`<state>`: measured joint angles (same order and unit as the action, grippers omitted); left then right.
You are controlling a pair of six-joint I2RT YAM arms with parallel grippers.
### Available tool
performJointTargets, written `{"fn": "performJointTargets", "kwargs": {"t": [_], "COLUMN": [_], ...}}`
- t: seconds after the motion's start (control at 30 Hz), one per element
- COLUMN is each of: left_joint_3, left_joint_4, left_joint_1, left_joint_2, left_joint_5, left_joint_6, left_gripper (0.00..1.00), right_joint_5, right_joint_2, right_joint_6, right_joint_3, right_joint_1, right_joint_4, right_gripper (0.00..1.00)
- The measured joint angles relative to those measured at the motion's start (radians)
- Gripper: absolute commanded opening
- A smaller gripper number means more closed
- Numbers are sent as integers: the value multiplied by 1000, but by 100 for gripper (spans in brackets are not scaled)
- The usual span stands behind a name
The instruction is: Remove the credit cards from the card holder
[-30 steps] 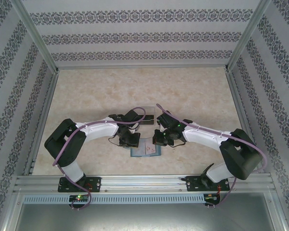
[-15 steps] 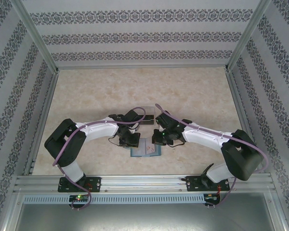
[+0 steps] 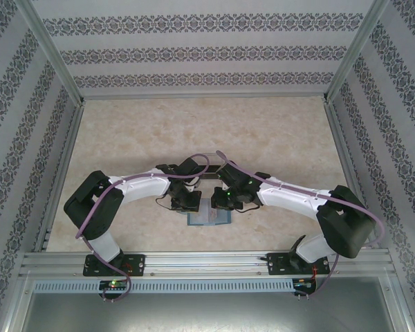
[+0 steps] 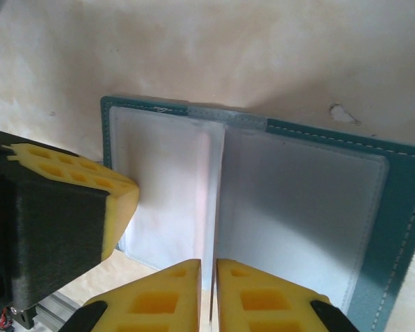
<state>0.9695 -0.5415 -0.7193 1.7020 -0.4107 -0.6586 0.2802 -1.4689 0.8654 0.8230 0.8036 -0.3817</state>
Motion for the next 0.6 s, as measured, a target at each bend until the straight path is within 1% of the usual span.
{"fn": "performJointTargets", "kwargs": {"t": [0.27,0.4,0.6], "left_joint_3": [5,16,30], "left_joint_4": [-8,-27,-55], "left_joint_1": [-1,-1,-1], "left_joint_2": [0,0,-26], "left_joint_5": [8,33,75], "left_joint_6": [0,3,4], "left_gripper": [9,11,12], "right_joint_5": [-4,-8,-16], "right_joint_2": [0,0,20], "right_joint_6": [0,0,-24], "right_joint_3": [2,13,21], "right_joint_1": [0,0,-6], "right_joint_4": [-5,-21,-57], "right_gripper": [8,6,1]}}
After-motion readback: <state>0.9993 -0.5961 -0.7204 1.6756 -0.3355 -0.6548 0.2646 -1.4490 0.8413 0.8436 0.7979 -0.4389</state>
